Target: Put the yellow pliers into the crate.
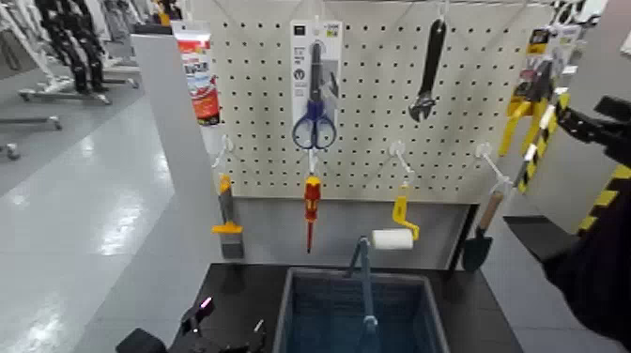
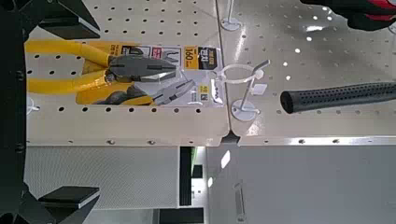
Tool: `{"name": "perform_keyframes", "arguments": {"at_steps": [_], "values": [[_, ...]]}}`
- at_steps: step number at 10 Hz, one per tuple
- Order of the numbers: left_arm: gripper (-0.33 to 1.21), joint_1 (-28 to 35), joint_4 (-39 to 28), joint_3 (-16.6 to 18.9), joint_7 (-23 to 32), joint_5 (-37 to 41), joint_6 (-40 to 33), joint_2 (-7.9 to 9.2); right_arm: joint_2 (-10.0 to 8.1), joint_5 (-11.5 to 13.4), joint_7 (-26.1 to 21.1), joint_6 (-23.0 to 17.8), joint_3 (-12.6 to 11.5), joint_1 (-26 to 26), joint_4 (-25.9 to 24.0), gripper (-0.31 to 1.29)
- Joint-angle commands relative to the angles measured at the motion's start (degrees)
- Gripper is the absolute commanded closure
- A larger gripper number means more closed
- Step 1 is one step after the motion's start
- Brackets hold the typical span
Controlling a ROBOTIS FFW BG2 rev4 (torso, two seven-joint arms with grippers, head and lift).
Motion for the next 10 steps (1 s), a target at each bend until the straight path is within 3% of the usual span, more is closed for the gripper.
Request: {"name": "perform_keyframes", "arguments": {"at_steps": [1, 6, 9, 10], "values": [[0.12, -0.27, 0.11, -0.22, 0.00, -0.08, 0.04, 0.00, -1.59, -2.40, 5.16, -0.78, 2.89, -4.91, 8.39, 0.14], [0.12, -0.88, 0.37, -0.75, -0.26, 0.01, 0.13, 0.09, -4.49, -5.30, 20.63, -5.35, 11.85, -15.72, 24.56, 0.15], [0.12, -1.06, 0.46, -0.84, -0.26, 0.01, 0.22, 0.09, -5.11, -5.30, 22.48, -5.52, 13.52, -17.74, 27.20, 0.22], [0.12, -1.06, 0.46, -0.84, -0.26, 0.01, 0.30, 0.00, -5.20, -5.39, 23.00, -5.35, 13.87, -17.92, 27.38, 0.35]]}}
